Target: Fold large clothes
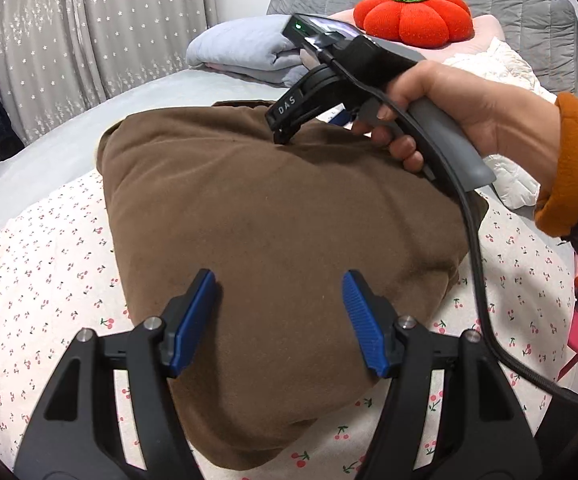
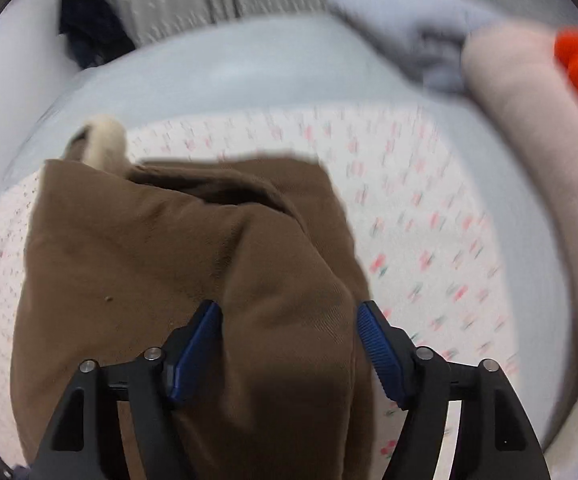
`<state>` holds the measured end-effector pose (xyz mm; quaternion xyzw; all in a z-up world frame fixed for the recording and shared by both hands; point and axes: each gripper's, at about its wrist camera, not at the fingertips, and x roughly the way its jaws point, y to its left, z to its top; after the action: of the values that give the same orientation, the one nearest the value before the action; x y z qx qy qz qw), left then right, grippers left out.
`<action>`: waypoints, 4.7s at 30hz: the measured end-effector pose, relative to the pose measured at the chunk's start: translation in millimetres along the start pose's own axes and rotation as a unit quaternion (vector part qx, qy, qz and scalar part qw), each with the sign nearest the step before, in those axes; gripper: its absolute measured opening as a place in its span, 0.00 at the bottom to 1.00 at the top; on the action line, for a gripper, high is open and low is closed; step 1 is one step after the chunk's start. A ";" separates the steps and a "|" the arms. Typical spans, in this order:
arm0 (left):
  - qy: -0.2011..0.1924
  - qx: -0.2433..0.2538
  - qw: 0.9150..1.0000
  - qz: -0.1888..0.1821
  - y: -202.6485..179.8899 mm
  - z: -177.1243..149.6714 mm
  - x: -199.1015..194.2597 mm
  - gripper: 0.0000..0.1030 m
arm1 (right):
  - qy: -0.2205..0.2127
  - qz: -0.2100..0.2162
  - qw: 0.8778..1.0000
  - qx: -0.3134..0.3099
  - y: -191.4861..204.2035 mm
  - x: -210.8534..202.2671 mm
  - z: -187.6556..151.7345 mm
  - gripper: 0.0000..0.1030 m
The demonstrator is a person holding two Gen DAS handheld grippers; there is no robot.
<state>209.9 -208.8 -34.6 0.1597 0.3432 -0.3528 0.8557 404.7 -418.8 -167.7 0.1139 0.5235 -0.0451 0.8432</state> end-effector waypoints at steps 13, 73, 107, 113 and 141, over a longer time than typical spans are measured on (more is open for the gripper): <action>-0.012 -0.144 0.988 -0.057 103.0 11.5 -29.9 0.99 | 0.016 0.222 0.974 0.044 -65.3 -50.3 -65.4 0.92; 0.024 -0.264 0.964 -0.020 118.0 -126.3 -162.5 0.79 | -0.110 0.149 0.981 -0.048 131.5 -191.0 -257.3 0.79; 0.032 -0.320 0.943 0.090 60.8 -194.4 -202.6 0.91 | -0.130 0.021 0.987 -0.094 141.8 -214.9 -349.7 0.80; 0.072 -0.299 0.943 0.130 46.3 -195.8 -206.5 0.94 | -0.133 0.019 0.987 -0.083 146.0 -231.0 -366.8 0.81; 0.083 -0.259 0.944 0.185 -6.0 -179.2 -212.9 0.95 | -0.091 -0.018 0.991 -0.097 160.5 -232.7 -390.6 0.83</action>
<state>10.8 -15.4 -13.6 0.0225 0.4572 -0.0729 0.8861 -9.0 -179.6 -103.0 0.0178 0.4484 -0.0201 0.8934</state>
